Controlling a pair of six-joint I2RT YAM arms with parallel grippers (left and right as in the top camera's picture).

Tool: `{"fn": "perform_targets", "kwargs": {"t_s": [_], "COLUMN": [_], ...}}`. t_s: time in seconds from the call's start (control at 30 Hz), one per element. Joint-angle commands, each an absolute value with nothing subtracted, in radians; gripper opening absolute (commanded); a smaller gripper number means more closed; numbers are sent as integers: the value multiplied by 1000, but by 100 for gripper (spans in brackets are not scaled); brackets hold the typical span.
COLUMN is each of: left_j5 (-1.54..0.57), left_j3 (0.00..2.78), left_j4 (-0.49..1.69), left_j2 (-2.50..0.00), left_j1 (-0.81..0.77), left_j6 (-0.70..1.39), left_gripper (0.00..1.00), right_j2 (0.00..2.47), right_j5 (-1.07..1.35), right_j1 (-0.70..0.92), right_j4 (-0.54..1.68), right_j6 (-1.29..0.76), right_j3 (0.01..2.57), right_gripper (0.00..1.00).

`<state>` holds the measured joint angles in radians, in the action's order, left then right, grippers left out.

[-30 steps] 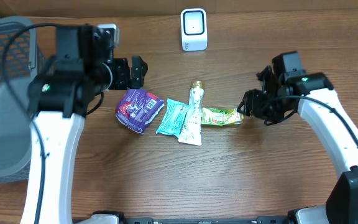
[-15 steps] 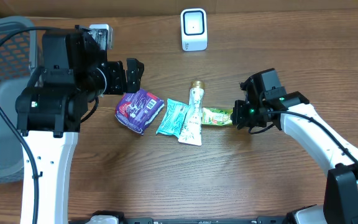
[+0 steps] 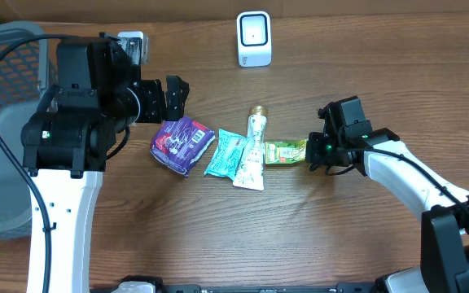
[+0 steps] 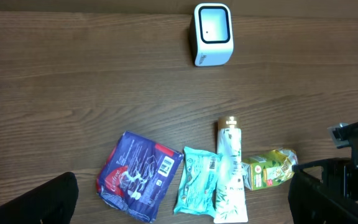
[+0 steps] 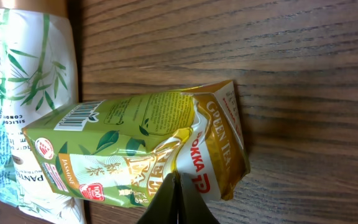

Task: Scan the item barcode
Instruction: 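Move the right gripper to the green tea carton and grasp it, then lift the green tea carton with the right gripper and turn it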

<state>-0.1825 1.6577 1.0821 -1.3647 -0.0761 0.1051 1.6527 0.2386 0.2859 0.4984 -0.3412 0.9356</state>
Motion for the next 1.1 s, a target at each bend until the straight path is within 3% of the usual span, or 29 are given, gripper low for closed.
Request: {"fn": "perform_targets", "kwargs": {"t_s": [0.0,0.4,0.7,0.83,0.93,1.07], "left_j5": [-173,-173,-173,-173,-173,-173], "left_j3": [1671,1671,1671,1671,1671,1671], "left_j4": [1081,1081,1081,1081,1081,1082], "left_j2": [-1373,-1373,-1373,-1373,-1373,-1373], "left_j1": [-72,-72,-72,-72,-72,-72], "left_j6": [119,119,119,119,119,119], "left_gripper": [100,100,100,100,100,100], "right_j2": [1716,1802,1802,1802,1802,1802], "right_j5": [172,172,44,-11,-26,-25], "right_j1": [287,266,264,264,257,241], "right_j4": [497,462,357,342,290,146], "right_j6": [-371,-379,-377,-256,-151,-121], "right_j3": [921,923,923,922,922,923], "right_gripper": [5,5,5,6,14,35]}}
